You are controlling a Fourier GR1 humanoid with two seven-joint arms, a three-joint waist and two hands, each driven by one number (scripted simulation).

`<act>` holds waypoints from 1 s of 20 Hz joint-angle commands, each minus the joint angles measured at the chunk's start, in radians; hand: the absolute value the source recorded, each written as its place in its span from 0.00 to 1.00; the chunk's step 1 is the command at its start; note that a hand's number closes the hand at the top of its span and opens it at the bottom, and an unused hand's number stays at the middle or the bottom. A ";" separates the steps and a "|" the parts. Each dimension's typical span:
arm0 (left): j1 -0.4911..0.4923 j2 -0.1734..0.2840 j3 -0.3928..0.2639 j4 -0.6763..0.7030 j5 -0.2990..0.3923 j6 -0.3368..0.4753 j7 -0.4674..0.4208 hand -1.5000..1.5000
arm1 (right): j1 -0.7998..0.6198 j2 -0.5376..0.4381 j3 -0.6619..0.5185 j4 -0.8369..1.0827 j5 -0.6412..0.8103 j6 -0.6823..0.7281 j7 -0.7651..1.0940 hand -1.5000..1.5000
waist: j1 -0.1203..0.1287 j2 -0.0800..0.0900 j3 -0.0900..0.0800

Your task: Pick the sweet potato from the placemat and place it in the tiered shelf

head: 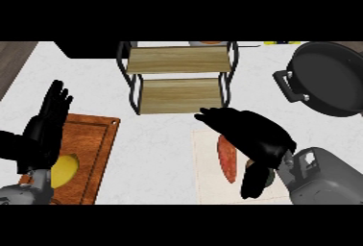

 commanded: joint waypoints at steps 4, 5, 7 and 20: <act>0.016 -0.031 0.002 0.016 -0.025 0.000 -0.011 0.50 | 0.006 0.036 0.088 0.090 0.217 0.046 0.056 0.00 | 0.001 0.003 0.000; 0.035 -0.023 0.004 0.006 -0.017 -0.027 -0.038 0.50 | 0.032 0.051 0.121 0.087 0.256 0.031 0.103 0.00 | 0.001 0.002 0.000; 0.004 -0.042 -0.017 0.002 -0.046 -0.011 0.003 0.50 | 0.038 0.082 0.081 0.155 0.308 0.009 0.063 0.00 | 0.001 0.003 0.001; 0.020 -0.085 0.060 -0.006 -0.087 -0.071 0.006 0.50 | 0.247 0.104 -0.056 0.148 0.500 0.063 -0.185 0.00 | -0.005 0.002 0.001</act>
